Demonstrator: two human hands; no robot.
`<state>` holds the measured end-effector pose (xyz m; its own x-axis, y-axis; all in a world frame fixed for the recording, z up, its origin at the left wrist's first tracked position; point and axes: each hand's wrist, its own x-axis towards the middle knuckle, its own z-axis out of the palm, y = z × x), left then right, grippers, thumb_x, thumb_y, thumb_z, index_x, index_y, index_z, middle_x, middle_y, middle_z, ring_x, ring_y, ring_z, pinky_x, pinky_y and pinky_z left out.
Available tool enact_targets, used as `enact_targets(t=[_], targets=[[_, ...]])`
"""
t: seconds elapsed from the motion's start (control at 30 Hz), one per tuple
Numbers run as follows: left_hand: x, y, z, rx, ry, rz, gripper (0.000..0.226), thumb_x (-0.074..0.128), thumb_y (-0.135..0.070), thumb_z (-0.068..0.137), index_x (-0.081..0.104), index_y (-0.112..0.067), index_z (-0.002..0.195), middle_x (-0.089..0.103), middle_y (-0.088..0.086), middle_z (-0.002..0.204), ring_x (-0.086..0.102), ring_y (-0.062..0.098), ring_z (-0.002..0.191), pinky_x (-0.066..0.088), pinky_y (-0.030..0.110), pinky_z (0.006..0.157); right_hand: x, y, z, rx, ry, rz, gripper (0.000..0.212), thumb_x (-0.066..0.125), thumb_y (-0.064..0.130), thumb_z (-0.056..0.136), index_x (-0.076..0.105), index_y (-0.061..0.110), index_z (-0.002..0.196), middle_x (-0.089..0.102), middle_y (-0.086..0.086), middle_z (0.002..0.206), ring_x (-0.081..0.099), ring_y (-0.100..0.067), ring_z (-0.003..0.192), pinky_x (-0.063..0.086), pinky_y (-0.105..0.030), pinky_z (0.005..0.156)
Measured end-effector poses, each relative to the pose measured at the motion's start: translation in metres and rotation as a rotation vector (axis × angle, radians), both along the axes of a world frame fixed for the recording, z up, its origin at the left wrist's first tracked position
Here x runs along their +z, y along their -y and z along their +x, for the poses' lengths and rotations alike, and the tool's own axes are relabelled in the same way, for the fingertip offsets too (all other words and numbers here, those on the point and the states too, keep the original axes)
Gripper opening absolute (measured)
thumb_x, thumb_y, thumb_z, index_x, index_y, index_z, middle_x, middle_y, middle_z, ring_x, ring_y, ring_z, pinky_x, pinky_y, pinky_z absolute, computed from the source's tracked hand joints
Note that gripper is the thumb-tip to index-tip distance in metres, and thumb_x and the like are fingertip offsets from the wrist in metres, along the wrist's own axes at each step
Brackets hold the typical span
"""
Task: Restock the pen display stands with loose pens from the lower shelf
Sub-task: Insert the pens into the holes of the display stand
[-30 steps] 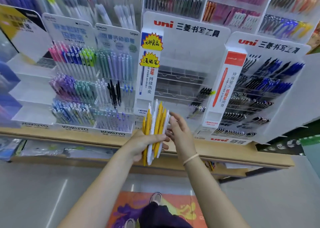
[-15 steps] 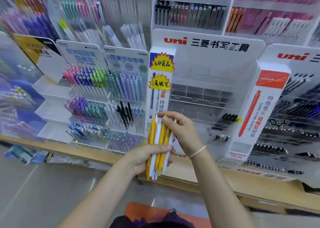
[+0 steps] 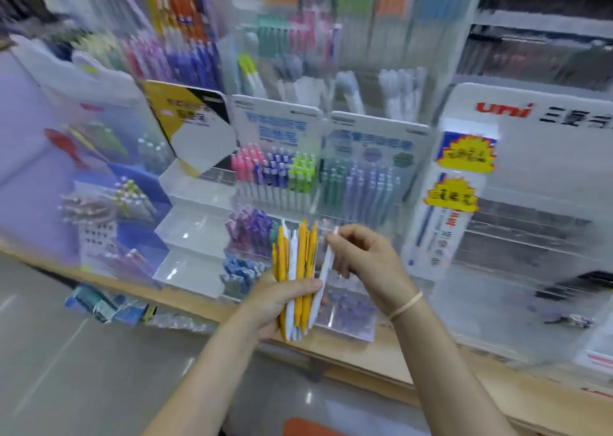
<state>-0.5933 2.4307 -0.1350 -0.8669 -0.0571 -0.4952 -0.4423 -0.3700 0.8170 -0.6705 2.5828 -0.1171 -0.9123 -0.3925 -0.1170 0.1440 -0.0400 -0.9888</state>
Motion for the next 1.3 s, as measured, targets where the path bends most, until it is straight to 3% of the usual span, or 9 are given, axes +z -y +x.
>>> enact_targets(t=[0.13,0.27,0.4,0.5,0.6,0.73,0.83,1.0,1.3], targets=[[-0.024,0.121,0.011,-0.029,-0.018,0.022,0.018,0.074,0.006,0.077,0.064,0.0,0.09,0.072,0.013,0.068,0.069,0.02,0.055,0.058,0.03,0.052,-0.011,0.112,0.009,0.046,0.15,-0.078,0.025,0.066,0.028,0.081,0.064,0.004,0.089,0.063,-0.015,0.075,0.059,-0.024,0.061,0.046,-0.024,0.049],[-0.049,0.234,0.023,-0.017,0.032,0.02,0.027,0.074,-0.007,0.073,0.069,-0.004,0.099,0.075,0.017,0.082,0.074,0.027,0.069,0.062,0.037,0.06,-0.025,0.212,0.022,0.042,0.122,0.026,0.012,0.059,0.009,0.095,0.068,0.006,0.088,0.068,-0.007,0.074,0.06,-0.017,0.062,0.051,-0.025,0.057],[-0.078,0.307,0.04,0.114,0.108,-0.029,0.014,0.073,-0.004,0.086,0.073,-0.012,0.097,0.075,0.013,0.079,0.071,0.02,0.063,0.058,0.031,0.054,-0.028,0.266,0.027,-0.081,0.069,0.098,0.012,0.061,0.001,0.093,0.071,0.005,0.088,0.07,-0.018,0.083,0.064,-0.019,0.067,0.056,-0.027,0.064],[-0.094,0.343,0.054,0.167,0.134,-0.02,0.036,0.089,-0.021,0.07,0.075,-0.01,0.101,0.071,0.017,0.081,0.069,0.025,0.069,0.059,0.04,0.069,-0.036,0.289,0.024,-0.172,0.0,0.164,0.011,0.063,-0.004,0.09,0.071,0.003,0.086,0.07,-0.017,0.084,0.066,-0.016,0.068,0.056,-0.024,0.067],[-0.108,0.359,0.067,0.166,0.17,-0.002,0.055,0.096,-0.028,0.06,0.073,-0.002,0.104,0.069,0.017,0.076,0.067,0.028,0.066,0.059,0.043,0.071,-0.057,0.312,0.025,-0.224,-0.016,0.234,0.009,0.064,-0.007,0.088,0.071,-0.003,0.092,0.07,-0.014,0.085,0.067,-0.012,0.067,0.056,-0.021,0.067],[-0.119,0.362,0.08,0.146,0.178,0.059,0.024,0.074,-0.01,0.084,0.069,-0.001,0.105,0.068,0.013,0.072,0.066,0.022,0.059,0.059,0.032,0.06,-0.095,0.332,0.034,-0.322,0.04,0.242,0.013,0.068,-0.006,0.086,0.072,-0.002,0.098,0.071,-0.012,0.084,0.068,-0.011,0.068,0.058,-0.022,0.07],[-0.127,0.37,0.087,0.163,0.211,0.081,0.028,0.074,-0.019,0.08,0.069,-0.004,0.103,0.07,0.012,0.078,0.067,0.022,0.063,0.059,0.033,0.063,-0.115,0.346,0.037,-0.362,0.08,0.218,0.014,0.068,-0.005,0.087,0.072,0.0,0.099,0.072,-0.01,0.083,0.069,-0.015,0.071,0.059,-0.024,0.074],[-0.137,0.38,0.09,0.228,0.239,0.103,0.017,0.067,-0.013,0.092,0.069,-0.006,0.108,0.07,0.012,0.08,0.067,0.021,0.064,0.059,0.032,0.061,-0.13,0.366,0.04,-0.322,0.057,0.22,0.015,0.068,-0.003,0.088,0.073,0.009,0.094,0.072,-0.005,0.081,0.068,-0.018,0.074,0.058,-0.024,0.075],[-0.135,0.382,0.079,0.265,0.181,0.132,0.027,0.074,-0.017,0.082,0.067,-0.004,0.105,0.071,0.01,0.078,0.069,0.022,0.065,0.061,0.034,0.065,-0.147,0.387,0.032,-0.32,-0.138,0.414,0.023,0.07,0.014,0.09,0.073,0.038,0.09,0.074,0.005,0.096,0.07,-0.019,0.094,0.057,-0.043,0.089]])
